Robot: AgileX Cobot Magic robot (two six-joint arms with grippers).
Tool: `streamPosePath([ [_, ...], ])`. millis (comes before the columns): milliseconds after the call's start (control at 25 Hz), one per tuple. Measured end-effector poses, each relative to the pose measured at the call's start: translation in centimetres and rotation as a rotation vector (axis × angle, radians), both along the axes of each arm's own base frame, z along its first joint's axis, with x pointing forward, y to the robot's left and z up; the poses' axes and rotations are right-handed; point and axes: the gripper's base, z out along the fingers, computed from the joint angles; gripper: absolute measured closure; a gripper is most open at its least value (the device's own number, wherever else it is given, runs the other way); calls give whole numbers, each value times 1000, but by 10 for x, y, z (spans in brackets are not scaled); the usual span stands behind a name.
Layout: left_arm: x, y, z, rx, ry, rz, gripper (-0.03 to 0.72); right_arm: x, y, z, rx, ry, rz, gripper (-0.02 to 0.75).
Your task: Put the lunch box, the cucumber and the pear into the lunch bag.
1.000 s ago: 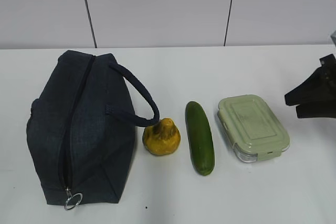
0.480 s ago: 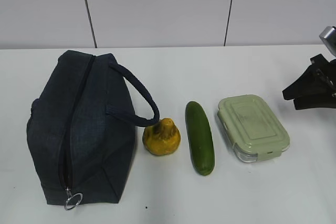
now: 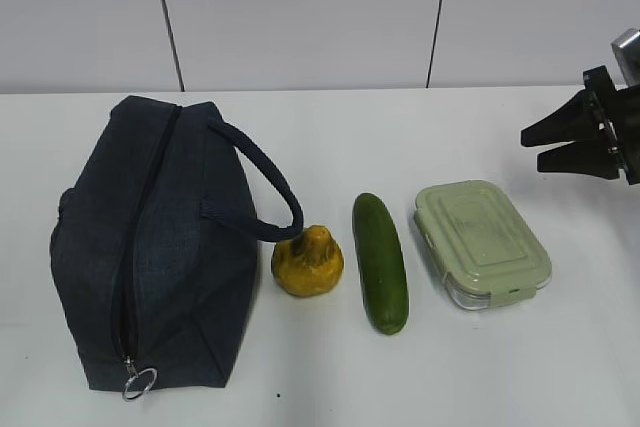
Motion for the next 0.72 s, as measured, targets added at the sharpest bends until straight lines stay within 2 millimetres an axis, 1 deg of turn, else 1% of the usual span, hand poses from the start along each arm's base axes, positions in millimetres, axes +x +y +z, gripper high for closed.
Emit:
streamPosePath([
  [480, 0, 0, 0, 0, 0, 0, 450, -1, 0, -1, -5, 8, 3, 352],
  [560, 0, 0, 0, 0, 0, 0, 450, -3, -1, -3, -39, 22, 29, 352],
  [720, 0, 0, 0, 0, 0, 0, 450, -9, -9, -9, -222, 45, 164, 349],
])
